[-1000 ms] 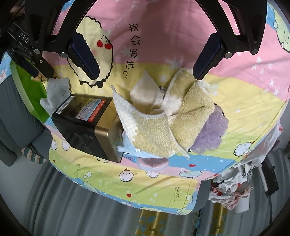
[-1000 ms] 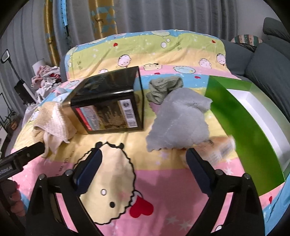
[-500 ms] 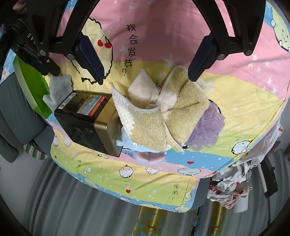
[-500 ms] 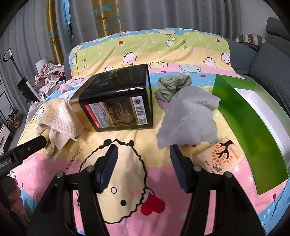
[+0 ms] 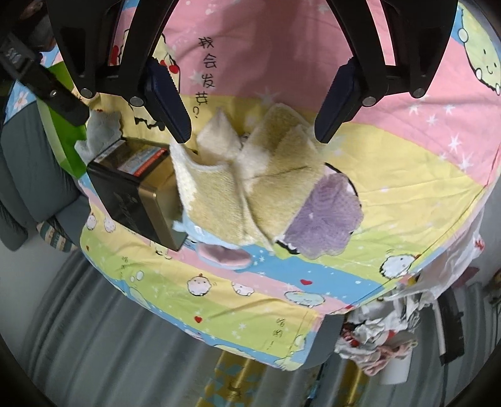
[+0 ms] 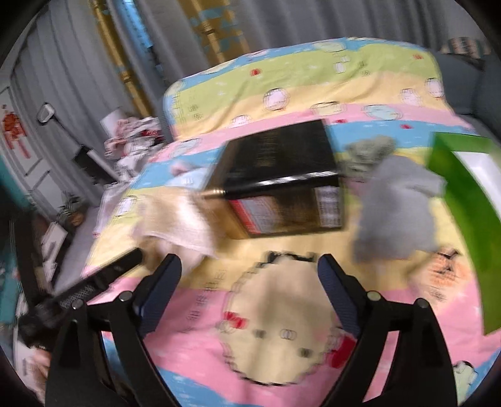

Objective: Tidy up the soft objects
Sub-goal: 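Move the right tool to the yellow-and-white towel and close on it, then lift the towel with the right tool and carry it toward the green box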

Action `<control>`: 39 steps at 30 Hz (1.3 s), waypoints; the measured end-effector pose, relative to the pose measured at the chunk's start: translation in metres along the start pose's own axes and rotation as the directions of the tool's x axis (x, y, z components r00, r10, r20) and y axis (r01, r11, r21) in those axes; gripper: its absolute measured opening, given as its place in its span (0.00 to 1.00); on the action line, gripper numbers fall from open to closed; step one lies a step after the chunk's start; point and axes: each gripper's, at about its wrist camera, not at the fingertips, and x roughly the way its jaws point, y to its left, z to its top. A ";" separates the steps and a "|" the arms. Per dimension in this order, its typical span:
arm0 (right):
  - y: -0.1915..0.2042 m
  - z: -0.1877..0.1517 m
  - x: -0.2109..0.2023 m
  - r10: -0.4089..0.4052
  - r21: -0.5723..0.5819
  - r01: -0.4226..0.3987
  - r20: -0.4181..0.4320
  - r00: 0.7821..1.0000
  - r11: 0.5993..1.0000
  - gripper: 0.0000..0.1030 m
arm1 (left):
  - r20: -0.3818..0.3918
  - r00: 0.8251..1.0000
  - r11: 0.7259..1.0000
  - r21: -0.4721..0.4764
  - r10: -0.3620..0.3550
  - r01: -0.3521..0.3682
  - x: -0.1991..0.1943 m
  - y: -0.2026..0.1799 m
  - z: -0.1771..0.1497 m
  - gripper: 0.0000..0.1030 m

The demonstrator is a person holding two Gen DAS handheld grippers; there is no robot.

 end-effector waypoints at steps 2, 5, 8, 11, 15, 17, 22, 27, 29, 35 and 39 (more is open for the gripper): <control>0.016 0.010 0.011 0.043 0.007 -0.043 -0.027 0.999 0.999 0.86 | -0.009 1.000 1.000 -0.014 0.008 -0.008 0.001 0.007 0.001 0.79; 0.041 0.025 0.034 0.090 0.012 -0.090 -0.070 0.993 0.996 0.86 | -0.017 0.998 0.998 -0.028 0.063 -0.063 0.002 0.019 0.004 0.79; 0.065 0.038 0.057 0.123 0.016 -0.122 -0.109 0.986 0.992 0.85 | -0.018 0.992 0.991 -0.044 0.128 -0.128 0.001 0.032 0.008 0.79; 0.084 0.044 0.080 0.132 0.009 -0.132 -0.150 0.980 0.991 0.84 | -0.013 0.988 0.987 -0.055 0.152 -0.152 -0.001 0.043 0.010 0.79; 0.099 0.044 0.108 0.058 -0.069 -0.075 -0.222 0.973 0.995 0.60 | -0.028 0.987 0.984 -0.080 0.156 -0.157 0.001 0.054 0.014 0.79; 0.098 0.041 0.120 0.031 -0.086 -0.052 -0.232 0.972 0.995 0.37 | -0.031 0.989 0.986 -0.084 0.145 -0.147 0.001 0.055 0.014 0.79; 0.085 0.036 0.110 0.037 -0.109 -0.058 -0.185 0.982 0.992 0.15 | -0.033 0.983 0.983 -0.040 0.180 -0.182 0.001 0.046 0.011 0.79; 0.074 0.035 0.063 0.096 -0.096 -0.107 -0.108 0.990 0.990 0.14 | -0.023 0.993 0.993 -0.024 0.116 -0.116 -0.003 0.034 0.007 0.79; 0.069 0.036 0.038 0.109 -0.090 -0.115 -0.062 0.992 0.989 0.14 | -0.029 0.996 0.996 -0.012 0.087 -0.087 -0.003 0.027 0.004 0.79; 0.042 0.035 -0.042 0.095 -0.058 -0.092 0.065 0.993 0.994 0.14 | -0.031 0.999 1.000 0.023 0.013 -0.012 -0.006 0.010 -0.002 0.79; 0.027 0.028 -0.071 0.042 -0.035 -0.039 0.085 0.996 0.999 0.14 | -0.078 0.994 0.997 -0.014 -0.083 0.082 -0.001 0.008 -0.004 0.79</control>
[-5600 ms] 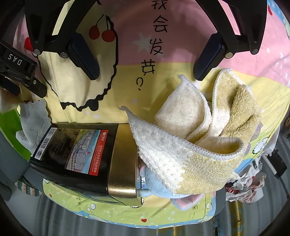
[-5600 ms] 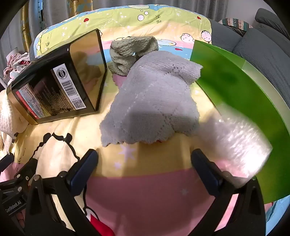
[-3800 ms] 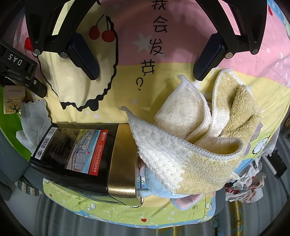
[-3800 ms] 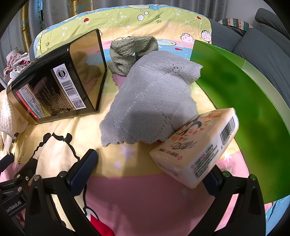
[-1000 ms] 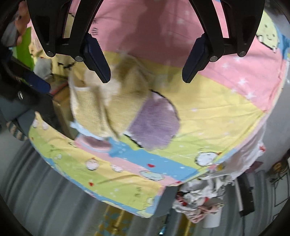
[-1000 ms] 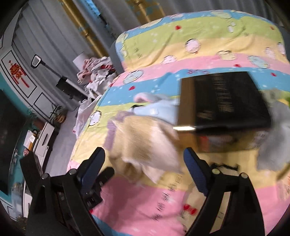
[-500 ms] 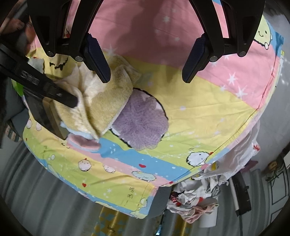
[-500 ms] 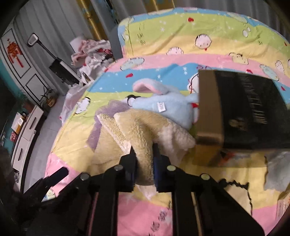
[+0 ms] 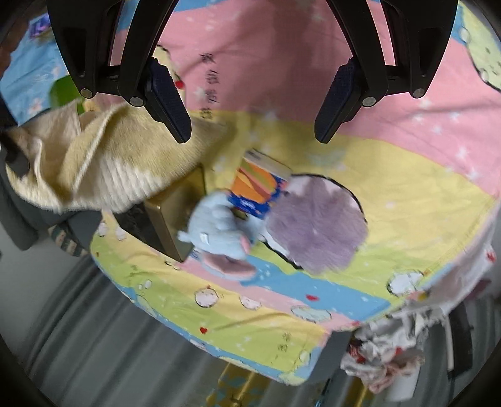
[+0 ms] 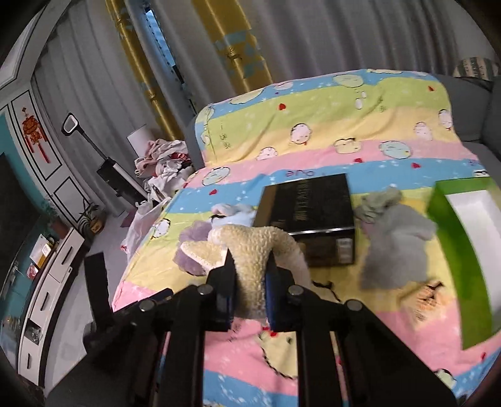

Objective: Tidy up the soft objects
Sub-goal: 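Lift the towel with the right tool and carry it toward the green box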

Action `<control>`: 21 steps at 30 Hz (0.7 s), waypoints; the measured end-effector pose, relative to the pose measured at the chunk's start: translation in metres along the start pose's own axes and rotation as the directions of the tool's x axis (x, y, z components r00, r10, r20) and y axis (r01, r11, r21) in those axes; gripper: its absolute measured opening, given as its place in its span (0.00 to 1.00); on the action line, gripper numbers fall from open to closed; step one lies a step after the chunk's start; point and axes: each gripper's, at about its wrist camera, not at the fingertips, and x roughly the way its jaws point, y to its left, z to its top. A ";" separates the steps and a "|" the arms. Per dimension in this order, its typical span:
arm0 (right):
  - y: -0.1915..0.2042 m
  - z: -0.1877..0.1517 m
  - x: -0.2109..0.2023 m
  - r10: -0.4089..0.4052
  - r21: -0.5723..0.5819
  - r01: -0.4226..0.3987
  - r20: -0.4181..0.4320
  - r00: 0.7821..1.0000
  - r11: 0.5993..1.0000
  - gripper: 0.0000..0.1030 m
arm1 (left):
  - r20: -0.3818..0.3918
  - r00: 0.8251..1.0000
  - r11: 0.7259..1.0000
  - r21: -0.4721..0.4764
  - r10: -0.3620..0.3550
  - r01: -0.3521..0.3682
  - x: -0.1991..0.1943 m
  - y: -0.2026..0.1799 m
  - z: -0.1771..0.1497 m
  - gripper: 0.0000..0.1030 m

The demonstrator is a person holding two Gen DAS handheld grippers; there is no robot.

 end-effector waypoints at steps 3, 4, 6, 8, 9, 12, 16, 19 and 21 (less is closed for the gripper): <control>-0.001 -0.007 -0.003 -0.015 -0.008 0.015 -0.004 1.000 1.000 0.14 | -0.009 1.000 1.000 0.023 -0.005 0.005 0.001 -0.005 -0.002 0.79; -0.001 -0.011 0.003 -0.019 -0.015 0.019 -0.019 1.000 1.000 0.15 | -0.018 1.000 0.999 0.032 -0.014 0.014 0.002 -0.007 -0.002 0.79; -0.002 -0.018 0.018 -0.009 -0.008 0.009 -0.064 0.998 1.000 0.15 | -0.031 0.999 0.999 0.030 -0.037 0.038 0.003 -0.009 -0.004 0.79; -0.004 -0.031 0.041 0.018 0.011 -0.017 -0.133 0.991 1.000 0.15 | -0.044 0.998 0.999 0.023 -0.046 0.047 0.005 -0.008 -0.004 0.79; -0.003 -0.038 0.059 0.045 0.017 -0.042 -0.171 0.984 0.999 0.15 | -0.047 0.998 0.999 0.021 -0.047 0.048 0.005 -0.007 -0.004 0.79; -0.002 -0.053 0.098 0.049 0.002 -0.050 -0.250 0.967 0.999 0.17 | -0.047 0.998 0.999 0.018 -0.048 0.049 0.006 -0.004 -0.003 0.80; -0.011 -0.065 0.126 -0.025 -0.007 0.024 -0.319 0.947 1.000 0.42 | -0.068 0.997 0.999 0.014 -0.045 0.046 0.015 -0.004 -0.004 0.86; -0.023 -0.062 0.110 0.006 0.038 0.006 -0.293 0.956 0.999 0.75 | -0.077 0.996 0.999 0.027 -0.042 0.044 0.020 -0.009 -0.007 0.86; -0.029 -0.054 0.090 -0.036 0.032 0.046 -0.259 0.965 0.998 0.86 | -0.087 0.994 0.997 0.047 -0.061 0.066 0.023 -0.017 -0.010 0.86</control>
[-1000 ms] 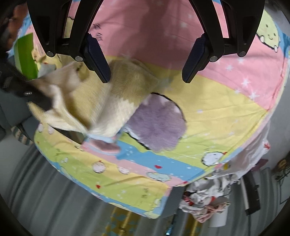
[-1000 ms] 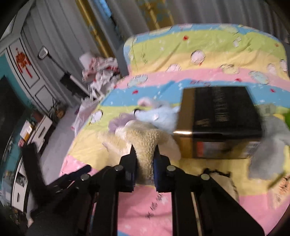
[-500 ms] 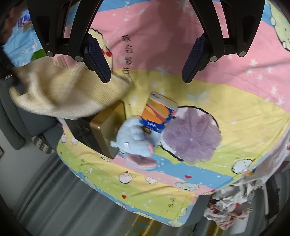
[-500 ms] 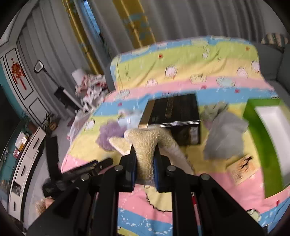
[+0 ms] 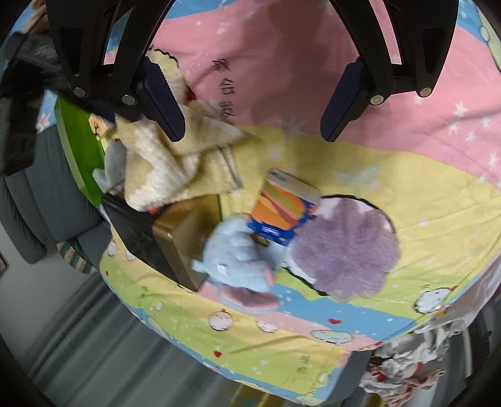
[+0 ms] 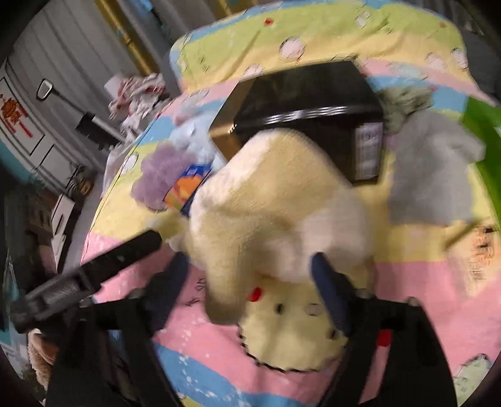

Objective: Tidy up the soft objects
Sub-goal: 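Lift the towel with the right tool and carry it toward the green box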

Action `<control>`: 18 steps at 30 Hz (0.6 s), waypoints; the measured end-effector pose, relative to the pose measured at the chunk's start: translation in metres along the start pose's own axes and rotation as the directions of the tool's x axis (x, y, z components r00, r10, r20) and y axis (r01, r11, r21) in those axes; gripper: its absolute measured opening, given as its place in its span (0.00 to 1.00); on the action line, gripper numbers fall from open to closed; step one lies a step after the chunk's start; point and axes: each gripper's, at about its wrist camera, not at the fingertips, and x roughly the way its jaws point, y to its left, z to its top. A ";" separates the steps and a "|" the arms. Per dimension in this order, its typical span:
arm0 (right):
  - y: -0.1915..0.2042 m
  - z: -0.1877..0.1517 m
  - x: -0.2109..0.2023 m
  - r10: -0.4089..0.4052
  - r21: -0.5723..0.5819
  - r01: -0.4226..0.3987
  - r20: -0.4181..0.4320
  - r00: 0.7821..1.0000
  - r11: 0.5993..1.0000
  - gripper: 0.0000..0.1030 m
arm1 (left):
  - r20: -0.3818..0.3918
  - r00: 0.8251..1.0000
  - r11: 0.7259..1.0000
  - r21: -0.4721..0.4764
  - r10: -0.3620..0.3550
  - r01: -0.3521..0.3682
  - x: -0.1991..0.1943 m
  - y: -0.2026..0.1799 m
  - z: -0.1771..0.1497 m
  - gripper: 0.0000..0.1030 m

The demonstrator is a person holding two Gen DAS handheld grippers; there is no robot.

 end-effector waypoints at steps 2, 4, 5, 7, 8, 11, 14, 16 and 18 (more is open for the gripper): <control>-0.005 0.005 -0.017 -0.010 -0.002 0.010 0.036 0.999 1.000 0.90 | -0.012 1.000 1.000 0.022 -0.021 0.021 0.003 -0.007 -0.003 0.86; -0.014 0.013 -0.031 0.007 -0.001 -0.007 0.087 0.996 1.000 0.99 | -0.021 0.999 0.997 0.059 -0.044 0.046 0.006 -0.018 -0.005 0.86; -0.019 0.017 -0.033 0.012 0.002 -0.012 0.097 0.995 1.000 0.99 | -0.024 0.998 0.995 0.075 -0.059 0.060 0.007 -0.022 -0.007 0.86; -0.030 0.027 -0.020 0.006 0.021 -0.007 0.062 0.998 1.000 0.99 | -0.035 0.996 0.992 0.093 -0.081 0.084 0.012 -0.029 -0.008 0.86; -0.031 0.031 -0.013 0.003 0.027 -0.004 0.043 0.999 1.000 0.99 | -0.042 0.995 0.991 0.094 -0.088 0.092 0.015 -0.032 -0.009 0.86; -0.034 0.040 0.015 0.008 0.023 -0.007 -0.022 1.000 1.000 0.99 | -0.065 0.994 0.991 0.101 -0.086 0.093 0.027 -0.037 -0.009 0.86; -0.036 0.042 0.039 0.007 0.013 -0.007 -0.063 0.998 1.000 0.96 | -0.086 0.994 0.993 0.099 -0.063 0.071 0.042 -0.039 -0.009 0.86; -0.037 0.038 0.051 0.024 0.003 -0.023 -0.101 0.995 1.000 0.81 | -0.098 0.994 0.994 0.089 -0.052 0.061 0.053 -0.040 -0.009 0.86; -0.036 0.032 0.055 0.028 -0.006 -0.029 -0.100 0.995 1.000 0.75 | -0.087 0.995 0.995 0.088 -0.041 0.048 0.059 -0.041 -0.010 0.86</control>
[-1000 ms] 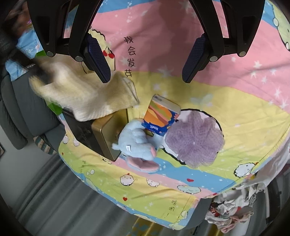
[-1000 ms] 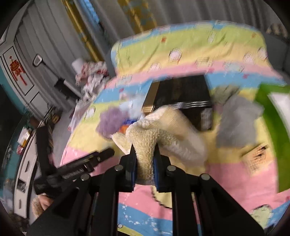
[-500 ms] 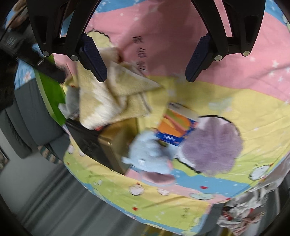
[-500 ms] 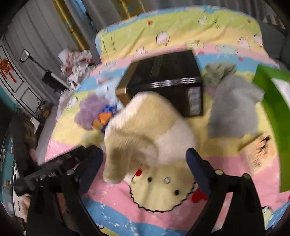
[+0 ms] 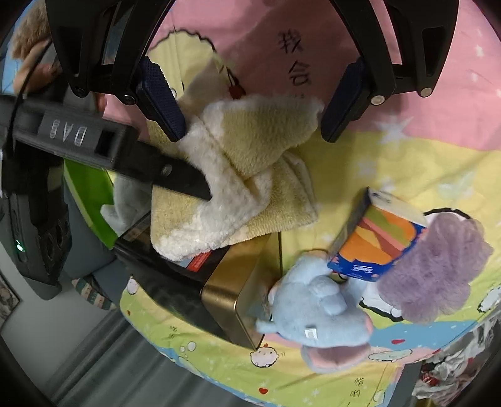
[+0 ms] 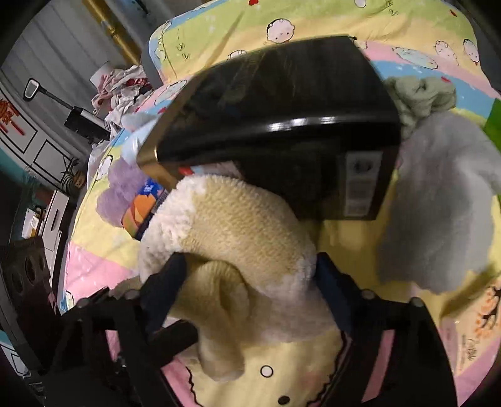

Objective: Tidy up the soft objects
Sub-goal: 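Lift the towel with the right tool and carry it toward the green box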

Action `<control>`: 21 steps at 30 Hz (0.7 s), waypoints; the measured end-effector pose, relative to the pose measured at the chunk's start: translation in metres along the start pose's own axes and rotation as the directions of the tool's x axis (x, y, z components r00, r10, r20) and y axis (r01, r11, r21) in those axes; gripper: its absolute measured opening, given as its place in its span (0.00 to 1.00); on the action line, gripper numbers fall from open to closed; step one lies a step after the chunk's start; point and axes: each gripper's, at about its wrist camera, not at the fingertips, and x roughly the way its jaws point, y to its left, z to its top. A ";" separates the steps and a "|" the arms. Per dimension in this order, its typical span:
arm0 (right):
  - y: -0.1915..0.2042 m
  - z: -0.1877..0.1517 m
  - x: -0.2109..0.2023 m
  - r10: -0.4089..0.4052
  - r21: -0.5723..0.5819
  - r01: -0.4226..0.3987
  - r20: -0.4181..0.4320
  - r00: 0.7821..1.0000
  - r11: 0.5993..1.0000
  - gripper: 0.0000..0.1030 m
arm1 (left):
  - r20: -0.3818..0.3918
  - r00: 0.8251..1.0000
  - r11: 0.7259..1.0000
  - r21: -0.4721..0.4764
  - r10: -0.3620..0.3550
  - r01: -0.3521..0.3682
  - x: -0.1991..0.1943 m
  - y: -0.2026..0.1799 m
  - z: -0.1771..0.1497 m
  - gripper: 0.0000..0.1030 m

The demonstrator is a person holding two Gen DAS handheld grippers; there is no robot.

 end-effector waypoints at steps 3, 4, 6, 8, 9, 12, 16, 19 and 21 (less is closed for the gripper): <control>0.001 -0.005 0.001 0.044 -0.010 -0.044 0.009 0.999 0.999 0.44 | 0.023 1.000 1.000 0.021 -0.002 0.001 0.005 -0.005 0.001 0.81; 0.002 -0.004 0.003 0.058 0.000 -0.058 0.010 0.998 0.998 0.39 | 0.028 1.000 0.999 0.031 -0.009 0.009 0.006 -0.007 0.001 0.77; 0.001 -0.008 -0.001 0.073 -0.009 -0.073 0.031 0.997 0.997 0.30 | 0.041 0.999 0.998 0.062 -0.029 0.027 0.007 -0.011 -0.002 0.70; -0.003 -0.011 -0.006 0.129 0.023 -0.130 0.045 0.991 0.991 0.28 | 0.053 0.997 0.996 0.076 -0.052 0.048 0.004 -0.014 -0.002 0.59; -0.003 -0.012 -0.010 0.133 0.032 -0.135 0.050 0.990 0.990 0.28 | 0.053 0.996 0.995 0.080 -0.067 0.063 0.002 -0.016 -0.002 0.54; 0.004 -0.014 -0.022 0.112 0.010 -0.114 0.080 0.990 0.993 0.28 | 0.062 0.994 0.992 0.099 -0.090 0.084 -0.005 -0.025 0.001 0.49; 0.012 -0.016 -0.052 0.109 -0.022 -0.107 0.150 0.983 0.994 0.28 | 0.103 0.989 0.986 0.139 -0.103 0.088 -0.022 -0.044 0.006 0.49; 0.011 -0.015 -0.079 0.113 -0.026 -0.110 0.213 0.971 0.994 0.28 | 0.140 0.983 0.980 0.174 -0.119 0.094 -0.039 -0.060 0.009 0.48; 0.008 -0.013 -0.096 0.114 -0.021 -0.112 0.251 0.961 0.993 0.28 | 0.168 0.978 0.973 0.214 -0.124 0.086 -0.048 -0.077 0.011 0.48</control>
